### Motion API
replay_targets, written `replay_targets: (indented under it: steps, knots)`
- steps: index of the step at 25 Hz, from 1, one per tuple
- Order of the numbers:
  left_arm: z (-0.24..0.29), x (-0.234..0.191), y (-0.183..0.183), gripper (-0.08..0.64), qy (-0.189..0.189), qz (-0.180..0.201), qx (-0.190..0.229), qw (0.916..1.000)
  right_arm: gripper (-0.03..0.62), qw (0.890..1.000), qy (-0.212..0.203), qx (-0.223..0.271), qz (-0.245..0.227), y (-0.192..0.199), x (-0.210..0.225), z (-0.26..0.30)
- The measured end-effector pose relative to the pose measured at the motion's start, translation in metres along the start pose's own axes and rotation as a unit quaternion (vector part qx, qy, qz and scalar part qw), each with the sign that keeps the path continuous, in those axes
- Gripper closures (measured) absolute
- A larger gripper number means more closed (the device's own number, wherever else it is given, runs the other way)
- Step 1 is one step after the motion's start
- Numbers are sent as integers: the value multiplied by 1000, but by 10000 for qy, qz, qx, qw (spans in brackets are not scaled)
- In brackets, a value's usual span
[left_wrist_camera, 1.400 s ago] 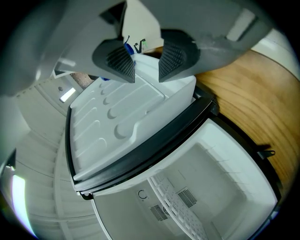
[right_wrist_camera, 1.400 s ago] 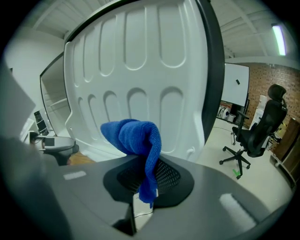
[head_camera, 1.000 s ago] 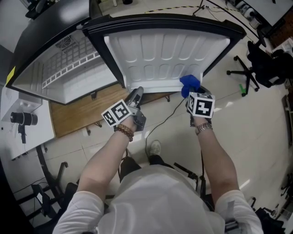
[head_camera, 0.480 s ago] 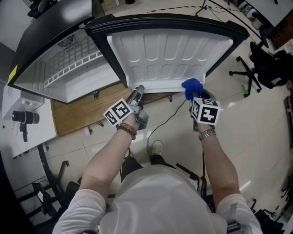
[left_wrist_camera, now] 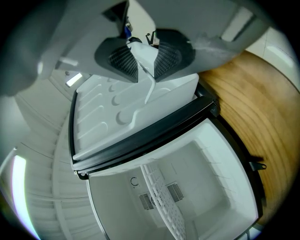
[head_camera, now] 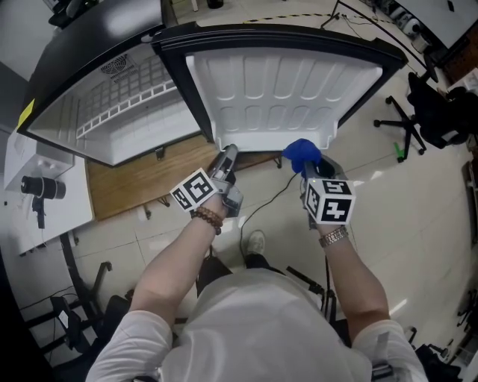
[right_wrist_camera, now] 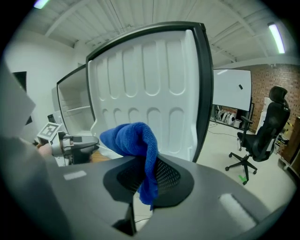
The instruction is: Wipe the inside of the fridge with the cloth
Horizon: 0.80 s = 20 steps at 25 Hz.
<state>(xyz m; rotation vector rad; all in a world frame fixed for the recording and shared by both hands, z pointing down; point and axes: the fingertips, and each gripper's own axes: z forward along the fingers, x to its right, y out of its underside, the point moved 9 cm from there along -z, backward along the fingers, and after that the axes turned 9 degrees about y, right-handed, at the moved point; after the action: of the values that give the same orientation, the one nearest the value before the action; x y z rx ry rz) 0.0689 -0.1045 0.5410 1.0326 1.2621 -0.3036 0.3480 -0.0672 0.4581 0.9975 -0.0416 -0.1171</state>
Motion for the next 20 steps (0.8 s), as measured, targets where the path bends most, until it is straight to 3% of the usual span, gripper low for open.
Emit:
replay_targets:
  steps: [9, 15, 18, 20]
  knots:
    - [-12, 15, -12, 470, 303, 90, -55, 9995, 554, 9964, -742, 373, -181, -11, -62, -24]
    - [-11, 15, -20, 488, 605, -326, -9, 9976, 554, 9942, -897, 576, -126, -27, -86, -23]
    - [-11, 17, -26, 489, 672, -257, -45, 9974, 553, 9928, -945, 728, -122, -41, -97, -22]
    - [-5, 23, -26, 501, 1015, -535, 1, 9934, 554, 9918, -988, 800, -131, -48, -105, -20]
